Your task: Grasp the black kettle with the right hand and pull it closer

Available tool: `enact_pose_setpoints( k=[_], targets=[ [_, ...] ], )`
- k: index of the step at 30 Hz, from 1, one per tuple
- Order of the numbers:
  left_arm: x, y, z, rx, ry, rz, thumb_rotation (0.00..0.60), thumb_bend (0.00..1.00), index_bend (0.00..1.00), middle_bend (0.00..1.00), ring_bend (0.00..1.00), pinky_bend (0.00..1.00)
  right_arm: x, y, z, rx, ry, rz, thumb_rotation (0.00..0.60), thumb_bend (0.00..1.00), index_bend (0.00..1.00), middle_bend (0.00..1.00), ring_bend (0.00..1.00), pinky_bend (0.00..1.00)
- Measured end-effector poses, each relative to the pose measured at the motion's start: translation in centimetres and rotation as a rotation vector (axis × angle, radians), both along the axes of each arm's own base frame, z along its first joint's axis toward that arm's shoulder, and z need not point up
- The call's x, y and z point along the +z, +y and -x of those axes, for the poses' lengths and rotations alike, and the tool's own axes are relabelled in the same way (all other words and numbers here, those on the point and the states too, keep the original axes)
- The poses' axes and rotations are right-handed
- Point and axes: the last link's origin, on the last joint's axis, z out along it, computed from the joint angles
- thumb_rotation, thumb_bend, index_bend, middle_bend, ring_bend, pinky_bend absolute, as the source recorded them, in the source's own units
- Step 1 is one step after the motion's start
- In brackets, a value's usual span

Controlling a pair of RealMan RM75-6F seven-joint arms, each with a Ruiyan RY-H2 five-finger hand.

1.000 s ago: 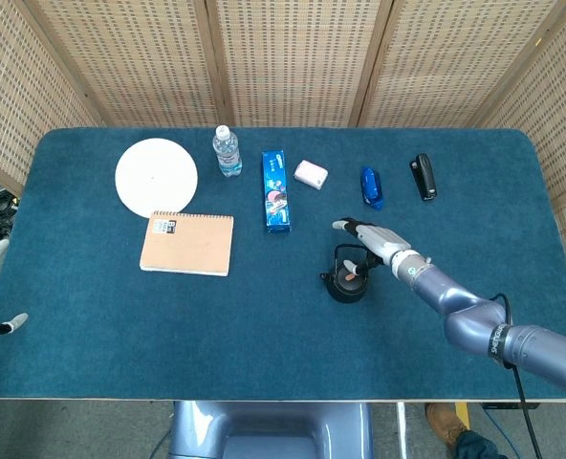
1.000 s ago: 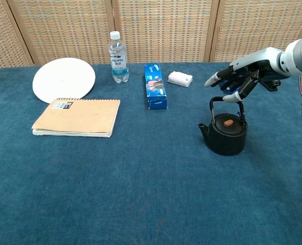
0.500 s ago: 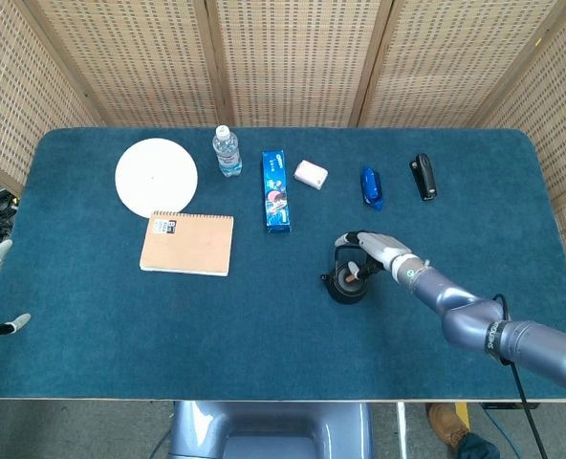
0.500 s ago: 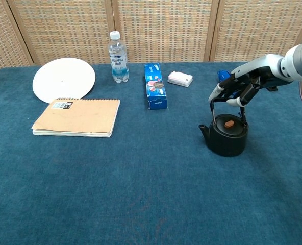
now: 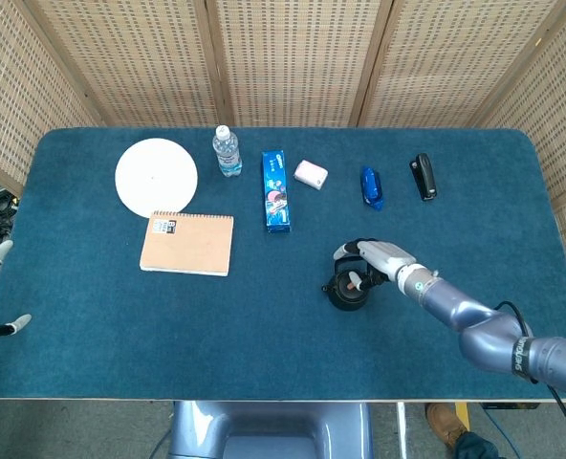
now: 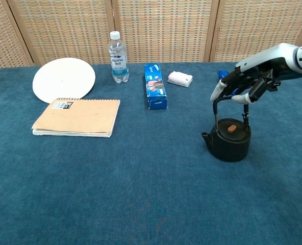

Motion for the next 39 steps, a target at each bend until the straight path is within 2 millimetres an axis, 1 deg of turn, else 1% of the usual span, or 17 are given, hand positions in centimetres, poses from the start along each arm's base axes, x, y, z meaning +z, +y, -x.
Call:
enact_pose_setpoints(
  k=[3, 9, 11, 13, 16, 17, 19, 21, 23, 25, 27, 28, 29, 31, 34, 39],
  targets=[
    [0.0, -0.1, -0.1, -0.004, -0.002, 0.001, 0.600, 0.00, 0.00, 0.00, 0.00, 0.00, 0.5, 1.3, -0.1, 0.034, 0.008, -0.014, 0.600, 0.77, 0.27, 0.24, 0.10, 0.00],
    [0.0, -0.3, -0.2, -0.011, -0.005, 0.004, 0.600, 0.00, 0.00, 0.00, 0.00, 0.00, 1.4, 4.6, 0.0, 0.139, 0.026, -0.030, 0.600, 0.77, 0.25, 0.22, 0.10, 0.00],
    [0.1, -0.4, -0.3, -0.013, -0.006, 0.004, 0.600, 0.00, 0.00, 0.00, 0.00, 0.00, 1.6, 5.5, 0.1, 0.172, 0.026, -0.026, 0.600, 0.77, 0.24, 0.20, 0.09, 0.00],
    [0.1, -0.4, -0.4, -0.016, -0.008, 0.002, 0.600, 0.00, 0.00, 0.00, 0.00, 0.00, 1.8, 6.3, 0.2, 0.207, 0.024, -0.016, 0.600, 0.77, 0.20, 0.15, 0.05, 0.00],
    [0.2, -0.6, -0.5, -0.022, -0.012, 0.000, 0.600, 0.00, 0.00, 0.00, 0.00, 0.00, 2.2, 7.0, 0.4, 0.287, 0.028, 0.030, 0.597, 0.73, 0.17, 0.09, 0.01, 0.00],
    [0.2, -0.6, -0.5, -0.023, -0.013, 0.000, 0.600, 0.00, 0.00, 0.00, 0.00, 0.00, 2.4, 7.2, 0.4, 0.313, 0.030, 0.049, 0.590, 0.72, 0.16, 0.09, 0.01, 0.00],
    [0.2, -0.7, -0.5, -0.024, -0.014, -0.001, 0.600, 0.00, 0.00, 0.00, 0.00, 0.00, 2.7, 7.7, 0.7, 0.370, 0.036, 0.091, 0.549, 0.67, 0.16, 0.11, 0.01, 0.00],
    [0.2, -0.7, -0.5, -0.024, -0.014, -0.001, 0.600, 0.00, 0.00, 0.00, 0.00, 0.00, 2.7, 8.3, 1.3, 0.399, 0.046, 0.111, 0.515, 0.61, 0.15, 0.15, 0.04, 0.00],
    [0.3, -0.7, -0.5, -0.024, -0.015, -0.001, 0.600, 0.00, 0.00, 0.00, 0.00, 0.00, 2.3, 9.0, 1.9, 0.415, 0.063, 0.109, 0.490, 0.50, 0.15, 0.20, 0.09, 0.00],
    [0.3, -0.7, -0.5, -0.024, -0.015, -0.001, 0.600, 0.00, 0.00, 0.00, 0.00, 0.00, 1.8, 9.4, 2.2, 0.429, 0.082, 0.100, 0.433, 0.33, 0.18, 0.26, 0.17, 0.00],
    [0.3, -0.7, -0.5, -0.026, -0.015, 0.001, 0.600, 0.00, 0.00, 0.00, 0.00, 0.00, 1.3, 9.7, 2.5, 0.442, 0.097, 0.090, 0.370, 0.25, 0.20, 0.31, 0.22, 0.00],
    [0.3, -0.7, -0.5, -0.026, -0.014, 0.001, 0.600, 0.00, 0.00, 0.00, 0.00, 0.00, 0.9, 10.0, 2.6, 0.450, 0.105, 0.083, 0.338, 0.23, 0.22, 0.33, 0.24, 0.00],
    [0.3, -0.7, -0.5, -0.026, -0.014, 0.002, 0.600, 0.00, 0.00, 0.00, 0.00, 0.00, 0.6, 10.1, 2.7, 0.456, 0.110, 0.079, 0.321, 0.22, 0.24, 0.34, 0.25, 0.00],
    [0.2, -0.7, -0.5, -0.026, -0.013, 0.002, 0.600, 0.00, 0.00, 0.00, 0.00, 0.00, -0.1, 10.4, 2.8, 0.473, 0.117, 0.079, 0.304, 0.21, 0.28, 0.36, 0.26, 0.00],
    [0.3, -0.7, -0.4, -0.025, -0.014, 0.001, 0.600, 0.00, 0.00, 0.00, 0.00, 0.00, -1.0, 10.5, 2.9, 0.492, 0.120, 0.097, 0.308, 0.21, 0.31, 0.36, 0.27, 0.00],
    [0.3, -0.6, -0.4, -0.023, -0.014, 0.000, 0.600, 0.00, 0.00, 0.00, 0.00, 0.00, -1.9, 10.3, 3.0, 0.494, 0.110, 0.132, 0.307, 0.21, 0.31, 0.35, 0.27, 0.00]
  ],
)
